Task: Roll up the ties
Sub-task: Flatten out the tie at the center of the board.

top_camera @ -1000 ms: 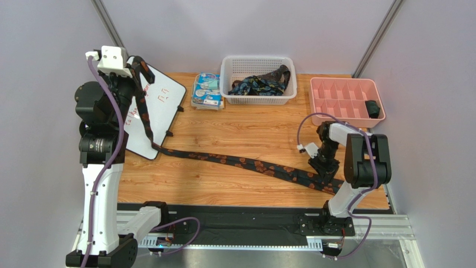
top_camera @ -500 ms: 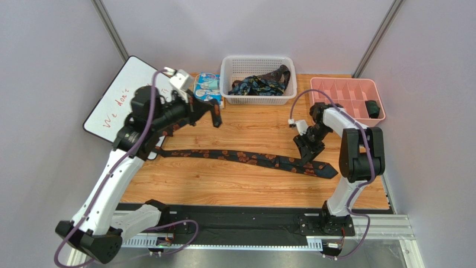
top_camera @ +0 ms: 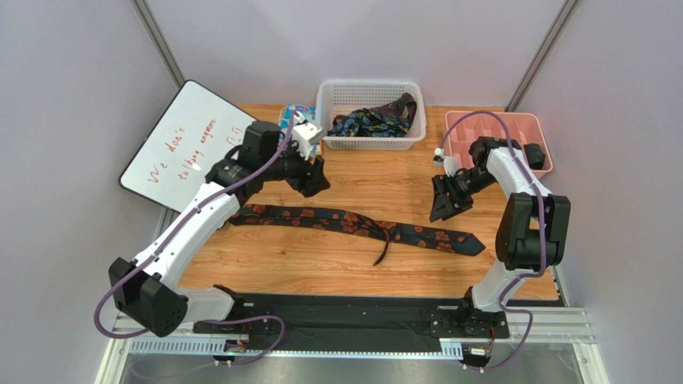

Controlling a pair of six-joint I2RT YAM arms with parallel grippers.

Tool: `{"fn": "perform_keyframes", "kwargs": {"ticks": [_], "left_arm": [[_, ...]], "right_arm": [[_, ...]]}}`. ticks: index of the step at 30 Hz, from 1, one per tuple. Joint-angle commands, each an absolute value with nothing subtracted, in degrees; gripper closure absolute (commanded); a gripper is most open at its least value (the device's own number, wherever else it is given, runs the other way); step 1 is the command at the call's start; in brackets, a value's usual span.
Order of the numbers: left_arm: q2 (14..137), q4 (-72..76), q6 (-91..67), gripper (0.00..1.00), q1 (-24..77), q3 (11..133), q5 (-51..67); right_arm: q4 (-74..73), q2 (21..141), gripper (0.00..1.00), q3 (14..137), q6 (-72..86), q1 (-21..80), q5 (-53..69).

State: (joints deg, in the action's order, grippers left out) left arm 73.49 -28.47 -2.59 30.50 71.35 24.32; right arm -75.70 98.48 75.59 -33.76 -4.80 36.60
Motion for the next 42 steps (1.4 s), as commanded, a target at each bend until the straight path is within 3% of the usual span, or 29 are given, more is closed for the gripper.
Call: {"fn": "perform_keyframes", "kwargs": {"ticks": [1,6,12,21,34,37,42], "left_arm": [[70.8,-50.1,28.9,0.21,23.2,71.3,36.4],[70.8,-52.2,47.9,0.20,23.1,62.3,35.9],[73.2,-36.5,51.6,0.19,30.2,59.3,43.6],[97.4,-32.8,60.9,0.19,47.2,76.4,42.3],[115.7,-45.7,85.6,0.25,55.1,90.9,41.4],[118.2,-47.4,87.5,0.29,55.7,91.9,40.1],[121.6,-48.6,86.9,0.51,55.8,93.3,37.2]], "right_arm": [[-77.3,99.8,0.40,76.0,-32.8,-3.3,39.8],[-77.4,101.0,0.44,75.3,-31.6,-0.3,41.7],[-73.8,102.8,0.50,73.6,-28.9,2.5,41.2],[-74.2,105.2,0.58,74.8,-27.9,-1.7,39.6],[-75.7,105.9,0.60,73.1,-31.9,-6.4,39.6],[-75.0,106.6,0.60,73.6,-31.6,-6.3,39.8],[-73.4,108.3,0.60,74.4,-30.3,-5.8,41.0]]}}
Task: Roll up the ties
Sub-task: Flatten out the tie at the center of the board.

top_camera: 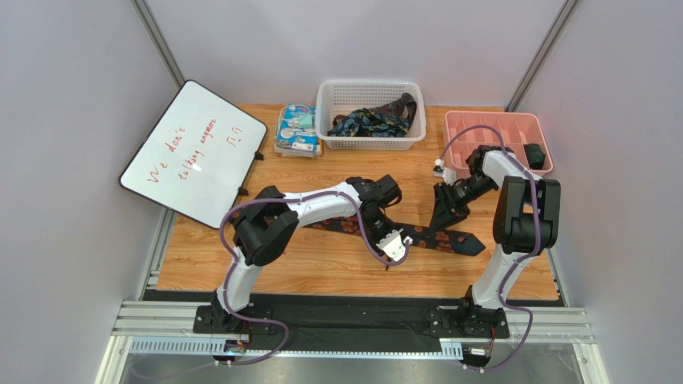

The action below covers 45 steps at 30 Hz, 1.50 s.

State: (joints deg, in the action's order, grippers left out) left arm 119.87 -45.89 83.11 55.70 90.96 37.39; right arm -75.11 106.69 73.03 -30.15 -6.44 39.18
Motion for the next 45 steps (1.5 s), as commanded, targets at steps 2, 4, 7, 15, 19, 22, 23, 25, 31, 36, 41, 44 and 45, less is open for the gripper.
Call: {"fn": "perform_keyframes", "kwargs": {"ticks": [2,4,7,15,19,22,23,25,31,36,41,44,45], "left_arm": [[122.3,-48.3,84.5,0.62,55.8,93.8,35.9],[122.4,-48.3,82.2,0.74,55.6,94.4,36.1],[122.1,-51.1,77.3,0.92,54.8,96.6,38.2],[124.9,-69.3,58.4,1.00,50.5,109.8,45.3],[133.0,-76.3,45.5,1.00,48.3,118.4,45.1],[141.0,-82.6,36.5,1.00,46.3,127.2,47.2],[143.2,-83.6,33.8,1.00,46.0,129.2,48.2],[144.1,-81.8,27.6,1.00,44.7,129.0,49.4],[143.7,-80.9,17.5,1.00,41.9,126.6,54.4],[140.7,-80.2,11.5,1.00,41.3,123.7,52.5],[139.5,-81.4,7.7,1.00,40.7,121.4,50.6],[138.1,-79.9,4.7,1.00,40.6,119.4,47.1],[137.9,-79.5,4.0,1.00,40.3,118.9,45.7]], "right_arm": [[-72.7,108.5,0.60,74.1,-29.9,-5.4,41.0],[-71.7,108.7,0.60,73.9,-29.5,-4.9,41.0],[-71.0,109.0,0.60,73.5,-29.4,-4.9,41.5],[-69.7,108.3,0.61,72.2,-28.2,-4.6,43.5],[-68.1,108.4,0.62,71.6,-27.0,-4.6,43.9],[-67.6,108.6,0.62,71.4,-26.7,-4.5,44.5],[-67.2,108.6,0.62,70.9,-26.5,-4.4,44.6],[-67.0,108.5,0.63,70.5,-26.2,-4.3,44.6],[-66.0,108.3,0.63,69.7,-25.8,-4.2,45.2],[-65.0,108.0,0.63,69.4,-24.8,-3.3,45.4],[-63.6,107.3,0.64,69.2,-23.7,-2.6,44.9],[-63.2,107.1,0.63,68.7,-23.4,-2.5,44.6],[-63.1,107.0,0.63,68.6,-23.4,-2.4,44.7]]}}
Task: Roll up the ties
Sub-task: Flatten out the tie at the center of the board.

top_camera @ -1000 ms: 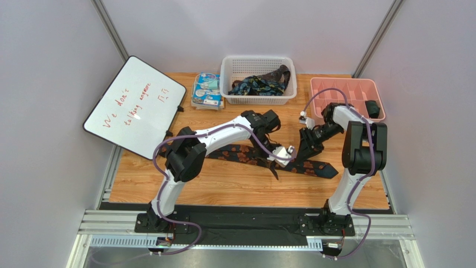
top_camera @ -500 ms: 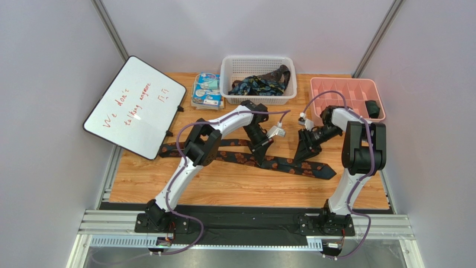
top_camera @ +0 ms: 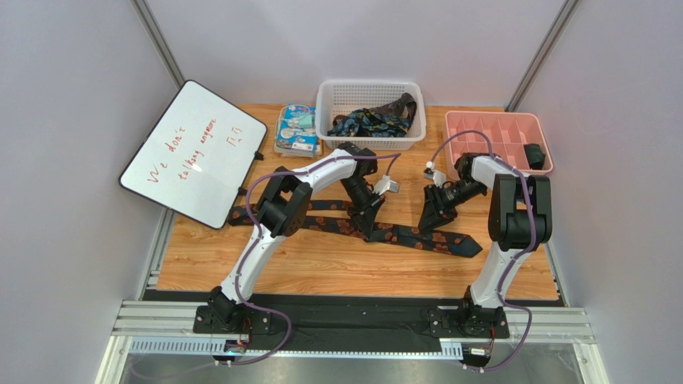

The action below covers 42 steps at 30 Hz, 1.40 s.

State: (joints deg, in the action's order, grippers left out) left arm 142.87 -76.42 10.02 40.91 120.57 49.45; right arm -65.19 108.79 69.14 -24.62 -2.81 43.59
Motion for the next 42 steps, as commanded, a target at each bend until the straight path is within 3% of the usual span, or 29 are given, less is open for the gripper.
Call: {"fn": "perform_keyframes", "kwargs": {"ticks": [1,8,21,42], "left_arm": [[137.6,-78.4,2.5,1.00,40.1,118.4,45.2],[139.1,-76.6,0.5,1.00,39.6,120.1,42.5],[142.4,-77.2,1.1,1.00,41.3,125.2,44.5],[148.2,-77.3,1.0,1.00,42.3,129.2,46.1]], "right_arm": [[-62.8,107.0,0.63,68.3,-23.2,-2.3,44.6],[-61.4,107.1,0.65,67.2,-22.2,-1.2,44.5],[-55.0,110.9,0.89,66.7,-17.1,2.9,37.0],[-54.1,111.8,0.92,67.0,-17.8,4.4,36.2]]}}
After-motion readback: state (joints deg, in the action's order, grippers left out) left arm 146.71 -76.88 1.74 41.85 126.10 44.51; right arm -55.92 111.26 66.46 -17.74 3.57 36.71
